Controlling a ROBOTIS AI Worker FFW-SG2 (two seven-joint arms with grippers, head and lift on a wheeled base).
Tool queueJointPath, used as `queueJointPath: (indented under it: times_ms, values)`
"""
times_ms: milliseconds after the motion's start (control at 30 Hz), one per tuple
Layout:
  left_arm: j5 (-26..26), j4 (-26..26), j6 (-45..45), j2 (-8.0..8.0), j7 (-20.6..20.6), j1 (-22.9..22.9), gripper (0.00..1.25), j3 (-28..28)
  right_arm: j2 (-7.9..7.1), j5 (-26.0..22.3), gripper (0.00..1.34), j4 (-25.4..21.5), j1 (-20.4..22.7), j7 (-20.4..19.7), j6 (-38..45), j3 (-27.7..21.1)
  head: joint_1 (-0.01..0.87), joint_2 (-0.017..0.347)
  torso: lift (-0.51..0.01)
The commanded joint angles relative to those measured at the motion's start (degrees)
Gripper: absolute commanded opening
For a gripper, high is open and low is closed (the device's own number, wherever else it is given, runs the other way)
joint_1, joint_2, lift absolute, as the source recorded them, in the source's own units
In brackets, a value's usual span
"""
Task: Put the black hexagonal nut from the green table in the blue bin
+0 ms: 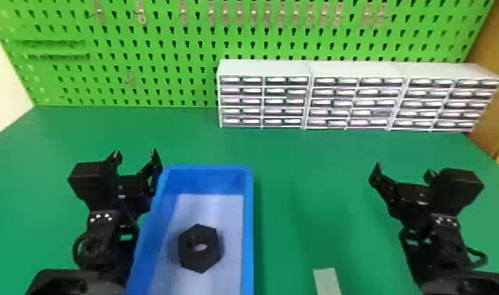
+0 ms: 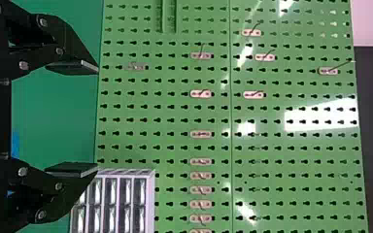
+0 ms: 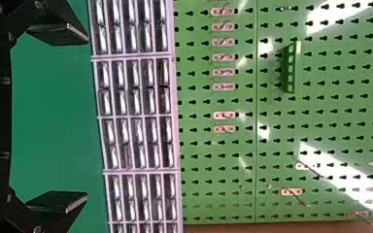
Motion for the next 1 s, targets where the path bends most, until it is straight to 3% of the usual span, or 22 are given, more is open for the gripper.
queueJointPath:
  times_ms: [0, 967]
  values:
    - [0.0, -0.1, 0.0, 0.06, 0.1, -0.1, 0.72, 0.1, -0.04, -0.1, 1.17, 0.0, -0.1, 0.0, 0.2, 0.1, 0.657, 0.057, -0.095]
    - [0.0, 0.0, 0.0, 0.15, 0.1, -0.3, 0.72, -0.1, -0.22, -1.1, 1.17, 0.0, -0.3, 0.1, 0.9, 0.6, 0.657, 0.057, -0.095]
